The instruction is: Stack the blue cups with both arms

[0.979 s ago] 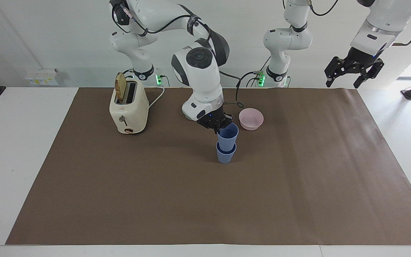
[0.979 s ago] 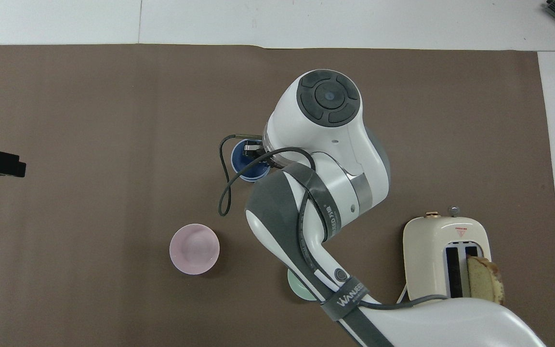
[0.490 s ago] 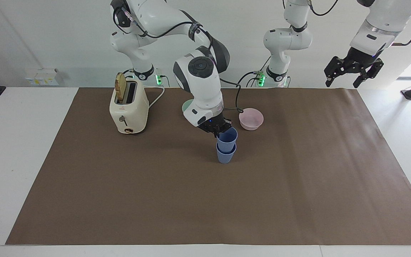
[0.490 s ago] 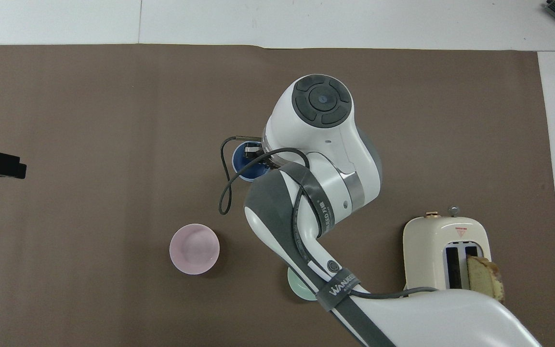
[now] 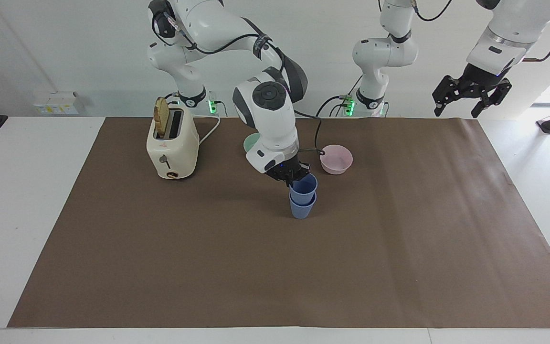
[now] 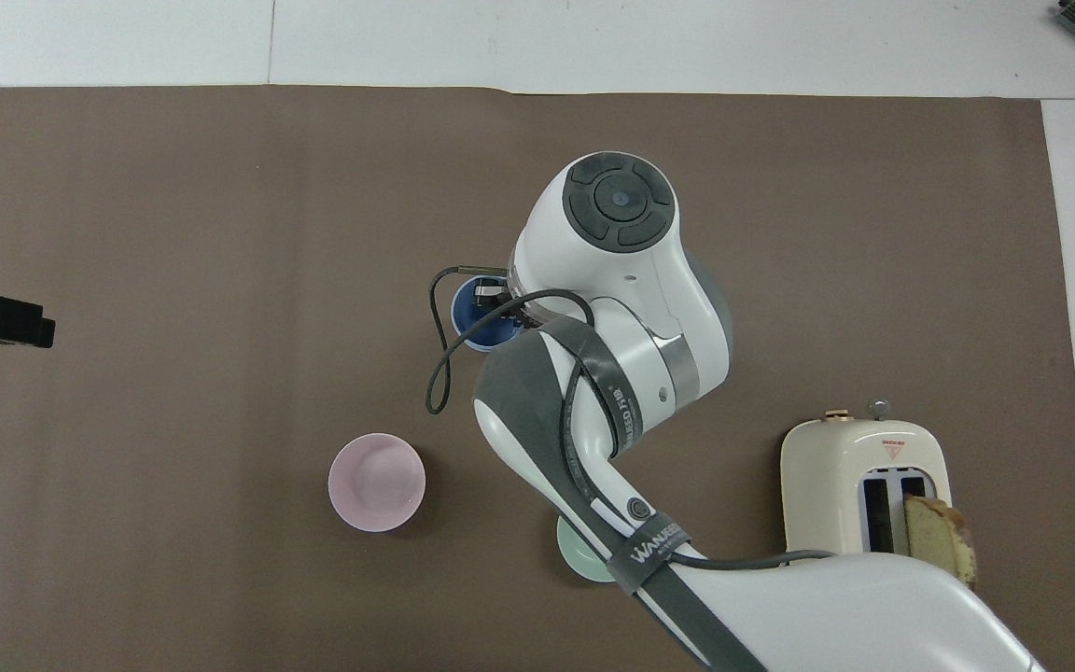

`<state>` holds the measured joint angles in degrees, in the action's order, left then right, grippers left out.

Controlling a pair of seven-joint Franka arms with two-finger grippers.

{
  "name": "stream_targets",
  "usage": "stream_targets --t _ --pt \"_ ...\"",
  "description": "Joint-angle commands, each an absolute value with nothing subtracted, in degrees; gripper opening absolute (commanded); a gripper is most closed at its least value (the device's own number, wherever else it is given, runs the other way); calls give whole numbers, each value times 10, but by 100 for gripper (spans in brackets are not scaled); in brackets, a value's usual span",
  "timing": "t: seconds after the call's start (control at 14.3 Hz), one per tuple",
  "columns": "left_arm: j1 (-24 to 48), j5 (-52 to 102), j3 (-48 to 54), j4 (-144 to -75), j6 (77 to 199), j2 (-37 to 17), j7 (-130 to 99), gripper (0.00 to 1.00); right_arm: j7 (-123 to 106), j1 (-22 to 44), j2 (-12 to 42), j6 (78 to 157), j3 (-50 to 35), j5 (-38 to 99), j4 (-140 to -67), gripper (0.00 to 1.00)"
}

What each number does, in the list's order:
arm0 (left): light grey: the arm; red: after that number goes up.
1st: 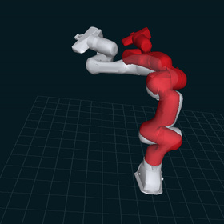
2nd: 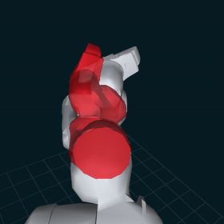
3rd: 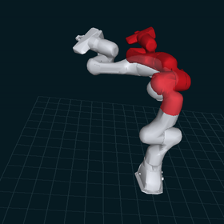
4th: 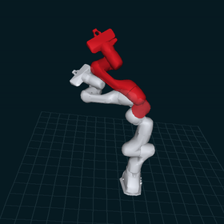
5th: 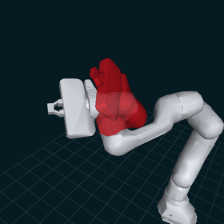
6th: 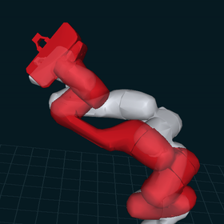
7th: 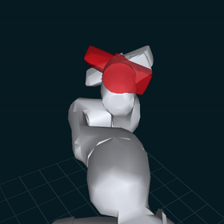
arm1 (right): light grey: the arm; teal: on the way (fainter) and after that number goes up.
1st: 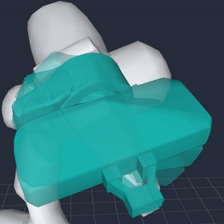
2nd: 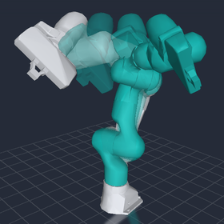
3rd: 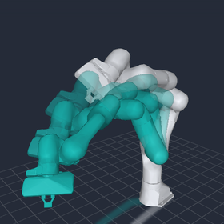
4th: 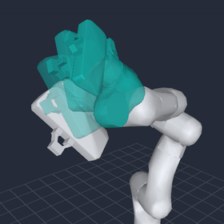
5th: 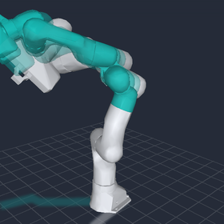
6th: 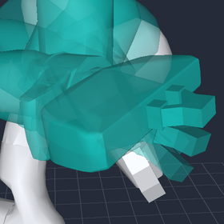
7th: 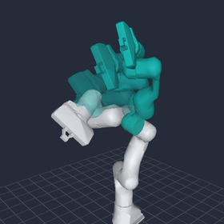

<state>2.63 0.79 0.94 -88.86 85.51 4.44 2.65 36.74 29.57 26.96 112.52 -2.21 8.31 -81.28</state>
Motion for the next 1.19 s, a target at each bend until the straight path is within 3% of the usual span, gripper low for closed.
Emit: stream_targets --t 0.0,0.14,0.21,0.28,0.35,0.7,1.12 --pt "31 11 6 -904 851 61 31 100 374 291 267 1138 -26 76 -820 43" --pt "31 11 6 -904 851 61 31 100 374 291 267 1137 -26 76 -819 44" --pt "31 11 6 -904 851 61 32 100 374 290 267 1137 -26 76 -819 52" --pt "31 11 6 -904 851 61 32 100 374 289 267 1137 -26 74 -817 84" --pt "31 11 6 -904 851 61 32 100 373 287 267 1138 -25 73 -817 100" --pt "31 11 9 -901 854 59 32 100 362 254 246 1119 -4 74 -796 100" --pt "32 11 10 -899 851 59 36 100 255 191 182 1027 -3 27 -789 100"
